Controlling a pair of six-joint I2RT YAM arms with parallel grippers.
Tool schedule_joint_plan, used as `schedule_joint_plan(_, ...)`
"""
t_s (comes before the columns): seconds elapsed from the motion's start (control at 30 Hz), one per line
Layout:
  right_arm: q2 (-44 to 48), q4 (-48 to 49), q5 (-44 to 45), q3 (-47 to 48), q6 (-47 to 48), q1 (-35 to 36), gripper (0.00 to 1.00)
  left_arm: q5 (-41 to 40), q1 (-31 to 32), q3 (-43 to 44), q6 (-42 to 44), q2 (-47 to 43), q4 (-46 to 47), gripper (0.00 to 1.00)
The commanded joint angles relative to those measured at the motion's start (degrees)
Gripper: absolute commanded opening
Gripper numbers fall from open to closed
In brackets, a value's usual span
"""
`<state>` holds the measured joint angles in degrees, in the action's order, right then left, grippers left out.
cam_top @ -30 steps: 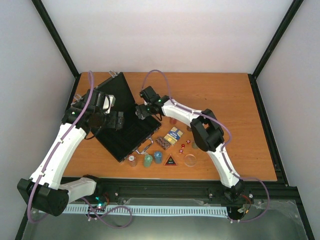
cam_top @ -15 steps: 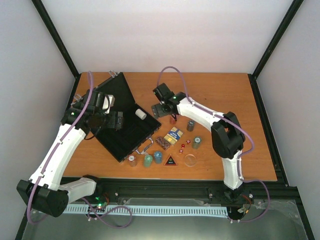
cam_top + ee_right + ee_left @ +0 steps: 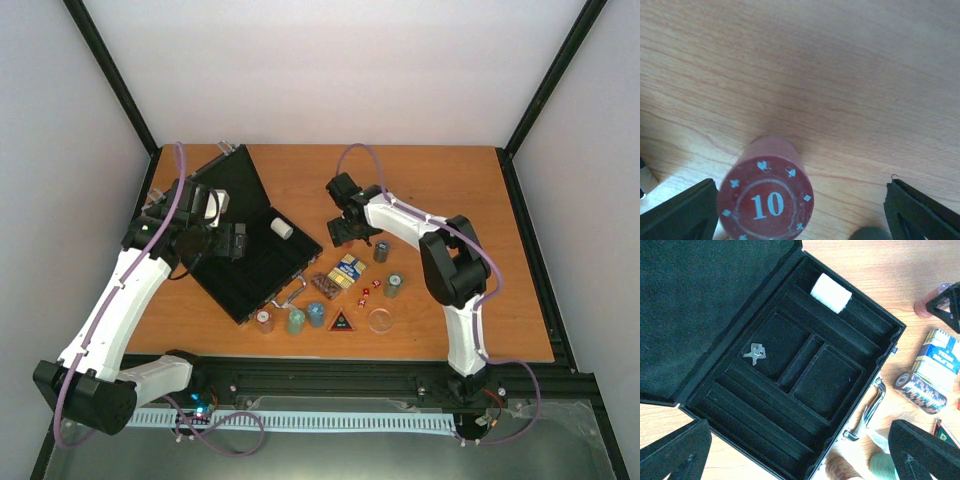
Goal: Pack up texas hold em set
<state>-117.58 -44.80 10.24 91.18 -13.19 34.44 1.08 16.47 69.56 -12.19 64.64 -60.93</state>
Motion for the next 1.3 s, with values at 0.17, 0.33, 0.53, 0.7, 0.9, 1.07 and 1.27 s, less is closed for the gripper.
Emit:
schedule_joint_plan(0.17, -2.5, -0.2, -4.7, 1.1, -0.1, 0.0, 0.77, -1.1, 0.3, 0.0, 1.6, -0.9, -0.4, 1.00)
schedule_joint_plan(0.33, -3.0, 0.3, -6.5, 1.7, -0.1, 0.0, 0.61, -1.0, 0.3, -0.2, 1.7, -0.7, -0.2, 1.00)
schedule_joint_plan(0.53, -2.8, -0.4, -6.4, 2.6, -0.5, 0.0, 0.30, -1.3, 0.3, -0.5, 1.9, -0.7, -0.2, 1.00)
schedule_joint_plan(0.7, -0.9, -1.1, -8.2, 5.2, -0.2, 0.0, 0.10, -1.5, 0.3, -0.9, 1.9, -0.8, 0.0, 1.00)
schedule_joint_plan(0.9, 3.1, 4.7, -16.9, 6.8, -1.3, 0.1, 0.06, -1.4, 0.3, -1.3, 1.3, -0.5, 0.7, 1.00)
schedule_joint_plan(1.07, 2.9, 9.5, -23.3, 5.8, -3.4, 1.4, 0.05, -1.2, 0.3, -1.3, 1.0, -0.3, 1.1, 1.00)
schedule_joint_plan(1.27, 2.3, 15.1, -26.3, 4.1, -5.3, 5.0, 0.05, -1.3, 0.3, -1.6, 0.9, 0.0, 1.3, 1.00)
